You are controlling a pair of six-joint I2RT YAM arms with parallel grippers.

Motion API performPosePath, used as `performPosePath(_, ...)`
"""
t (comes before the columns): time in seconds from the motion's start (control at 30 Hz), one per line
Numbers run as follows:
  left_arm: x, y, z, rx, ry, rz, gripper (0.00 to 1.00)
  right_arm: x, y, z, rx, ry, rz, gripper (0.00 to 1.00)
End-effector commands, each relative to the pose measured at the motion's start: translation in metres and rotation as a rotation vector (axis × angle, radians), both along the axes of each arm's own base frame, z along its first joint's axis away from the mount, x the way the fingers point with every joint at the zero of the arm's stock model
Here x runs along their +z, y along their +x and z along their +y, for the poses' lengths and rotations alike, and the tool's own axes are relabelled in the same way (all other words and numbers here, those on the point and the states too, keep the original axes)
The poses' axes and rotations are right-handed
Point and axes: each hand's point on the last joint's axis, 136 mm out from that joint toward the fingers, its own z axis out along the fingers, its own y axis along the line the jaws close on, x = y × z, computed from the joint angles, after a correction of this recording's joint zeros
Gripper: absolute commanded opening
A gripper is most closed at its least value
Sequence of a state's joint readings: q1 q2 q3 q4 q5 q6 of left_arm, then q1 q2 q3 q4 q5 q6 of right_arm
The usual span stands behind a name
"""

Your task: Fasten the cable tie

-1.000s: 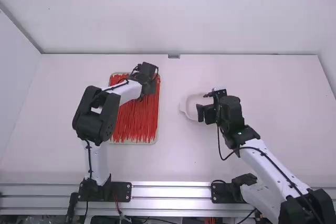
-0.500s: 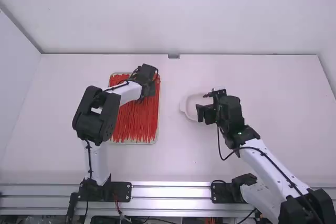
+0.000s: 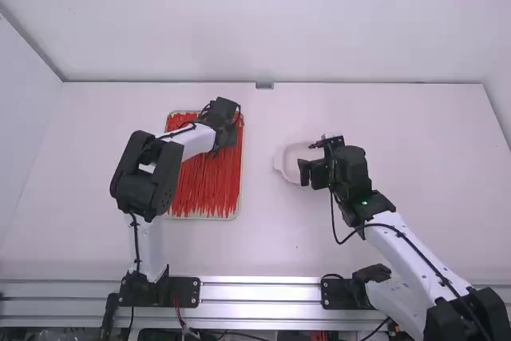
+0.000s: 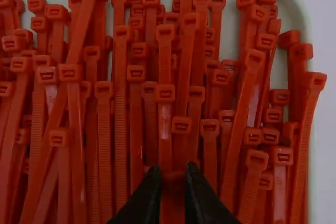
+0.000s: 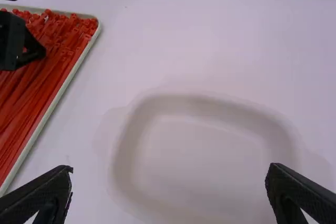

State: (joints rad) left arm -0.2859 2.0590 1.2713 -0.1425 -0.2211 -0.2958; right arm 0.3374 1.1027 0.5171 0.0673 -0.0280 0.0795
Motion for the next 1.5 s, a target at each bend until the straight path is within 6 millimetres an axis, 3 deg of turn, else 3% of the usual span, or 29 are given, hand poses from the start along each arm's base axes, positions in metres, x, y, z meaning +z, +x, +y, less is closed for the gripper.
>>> performPosePath(0.0,-0.007,-0.004,0.0,0.001,0.004,0.018,0.12,0.016,0.007,0.004,0.003,0.014,-0.032,0.99)
performPosePath(0.33,-0.007,-0.004,0.0,0.001,0.004,0.019,0.05,0.016,0.008,0.004,0.003,0.014,-0.033,0.98)
performPosePath(0.9,0.0,0.0,0.001,0.005,0.01,0.013,0.02,0.016,0.008,0.004,0.003,0.014,-0.033,0.98)
performPosePath(1.47,0.065,0.017,0.005,0.033,0.034,-0.065,0.02,0.016,0.007,0.004,0.003,0.014,-0.032,0.98)
